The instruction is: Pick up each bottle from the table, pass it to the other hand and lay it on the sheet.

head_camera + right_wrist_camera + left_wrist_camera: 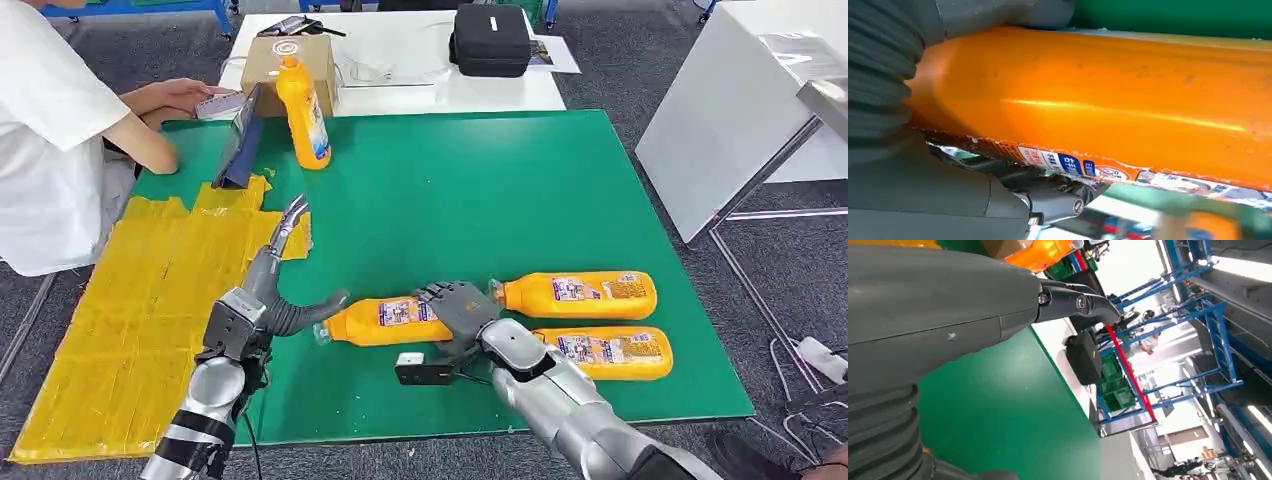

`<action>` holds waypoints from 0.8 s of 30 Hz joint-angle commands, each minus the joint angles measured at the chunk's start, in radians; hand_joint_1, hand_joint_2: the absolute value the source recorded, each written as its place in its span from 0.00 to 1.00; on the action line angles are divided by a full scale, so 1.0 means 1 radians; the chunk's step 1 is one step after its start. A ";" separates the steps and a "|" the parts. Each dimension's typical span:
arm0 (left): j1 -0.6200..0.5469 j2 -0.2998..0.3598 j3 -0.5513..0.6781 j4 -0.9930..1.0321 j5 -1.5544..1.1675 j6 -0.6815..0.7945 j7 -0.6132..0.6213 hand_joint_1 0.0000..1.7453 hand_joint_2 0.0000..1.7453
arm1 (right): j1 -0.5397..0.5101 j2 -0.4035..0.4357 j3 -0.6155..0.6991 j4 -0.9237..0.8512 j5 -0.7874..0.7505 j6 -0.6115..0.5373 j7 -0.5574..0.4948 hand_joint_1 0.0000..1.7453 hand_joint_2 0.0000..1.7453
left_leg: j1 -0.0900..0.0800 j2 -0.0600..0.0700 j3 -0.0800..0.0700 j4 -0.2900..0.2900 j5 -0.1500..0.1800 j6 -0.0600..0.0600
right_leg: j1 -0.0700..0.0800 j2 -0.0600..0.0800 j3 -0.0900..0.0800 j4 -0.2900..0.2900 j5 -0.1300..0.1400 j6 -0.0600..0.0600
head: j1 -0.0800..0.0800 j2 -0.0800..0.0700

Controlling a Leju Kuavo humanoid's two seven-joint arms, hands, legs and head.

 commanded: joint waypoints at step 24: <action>0.010 -0.046 -0.038 0.036 0.142 -0.079 0.113 0.00 1.00 | 0.488 0.233 -0.650 -0.906 -0.445 -0.389 -0.489 1.00 1.00 | 0.001 -0.004 -0.002 0.000 -0.002 -0.001 | 0.001 -0.001 -0.001 0.001 -0.003 -0.002 | 0.000 0.000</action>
